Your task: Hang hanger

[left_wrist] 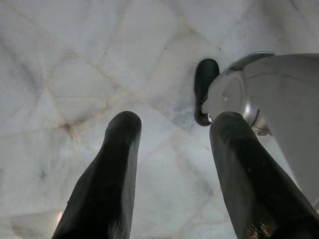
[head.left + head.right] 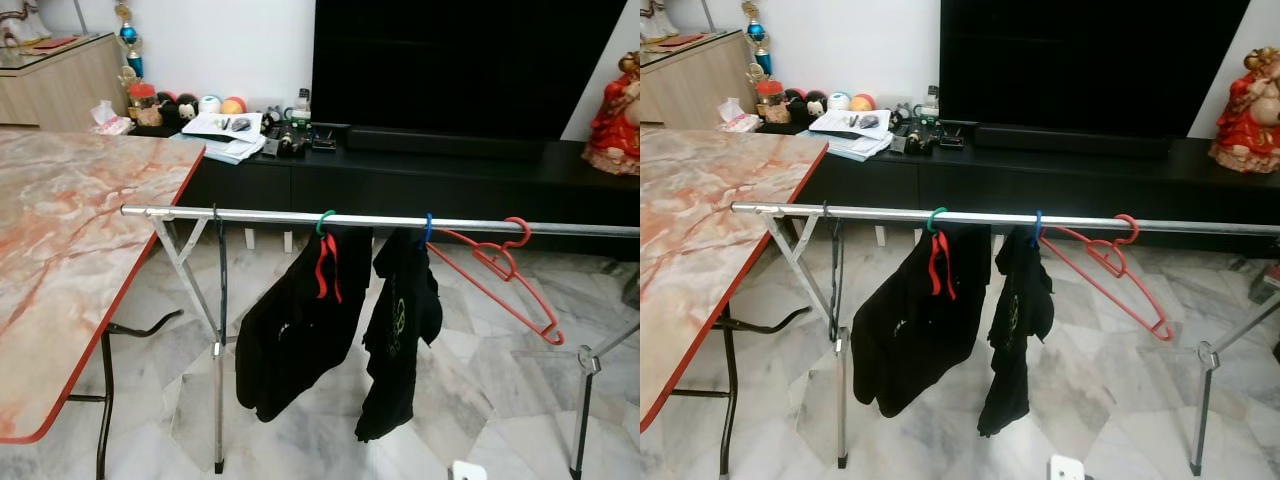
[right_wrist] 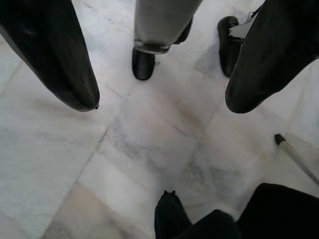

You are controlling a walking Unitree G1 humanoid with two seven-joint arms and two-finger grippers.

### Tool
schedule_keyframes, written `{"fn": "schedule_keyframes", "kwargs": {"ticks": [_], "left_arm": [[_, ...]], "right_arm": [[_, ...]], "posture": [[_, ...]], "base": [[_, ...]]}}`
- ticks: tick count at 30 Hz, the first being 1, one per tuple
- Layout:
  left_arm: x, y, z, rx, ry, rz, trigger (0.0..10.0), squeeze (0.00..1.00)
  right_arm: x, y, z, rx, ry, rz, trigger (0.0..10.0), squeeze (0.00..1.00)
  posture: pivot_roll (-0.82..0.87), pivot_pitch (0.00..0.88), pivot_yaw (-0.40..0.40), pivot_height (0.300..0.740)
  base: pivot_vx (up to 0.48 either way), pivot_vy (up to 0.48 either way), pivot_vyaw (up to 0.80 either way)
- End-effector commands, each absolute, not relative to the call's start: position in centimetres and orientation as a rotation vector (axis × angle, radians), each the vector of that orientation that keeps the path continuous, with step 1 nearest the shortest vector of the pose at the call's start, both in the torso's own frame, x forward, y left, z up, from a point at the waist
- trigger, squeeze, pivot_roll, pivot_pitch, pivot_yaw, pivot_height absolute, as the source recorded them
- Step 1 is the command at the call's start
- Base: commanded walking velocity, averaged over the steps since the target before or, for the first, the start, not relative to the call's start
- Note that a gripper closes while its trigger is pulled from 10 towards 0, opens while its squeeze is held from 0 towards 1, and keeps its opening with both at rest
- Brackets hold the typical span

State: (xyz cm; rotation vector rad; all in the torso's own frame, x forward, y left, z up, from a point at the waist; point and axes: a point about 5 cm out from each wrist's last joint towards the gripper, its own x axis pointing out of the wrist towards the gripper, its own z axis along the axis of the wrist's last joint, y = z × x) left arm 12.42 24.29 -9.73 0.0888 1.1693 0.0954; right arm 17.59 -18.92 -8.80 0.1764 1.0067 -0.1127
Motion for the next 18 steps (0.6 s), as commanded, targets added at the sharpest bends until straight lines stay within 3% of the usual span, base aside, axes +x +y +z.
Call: {"fn": "schedule_keyframes", "kwargs": {"ticks": [1,18], "left_arm": [[17.82,20.85,-8.22,-0.038,0.93,0.091,10.0,0.0],[17.82,20.85,-8.22,-0.038,0.93,0.091,10.0,0.0]], "right_arm": [[16.96,-21.76,-8.32,0.311,0.884,-0.174,10.0,0.0],[16.96,-21.76,-8.32,0.311,0.884,-0.174,10.0,0.0]], "posture": [[0.08,0.0,-0.072,0.74],[0.08,0.0,-0.072,0.74]], "base": [[0.0,0.0,0.0],[0.0,0.0,0.0]]}}
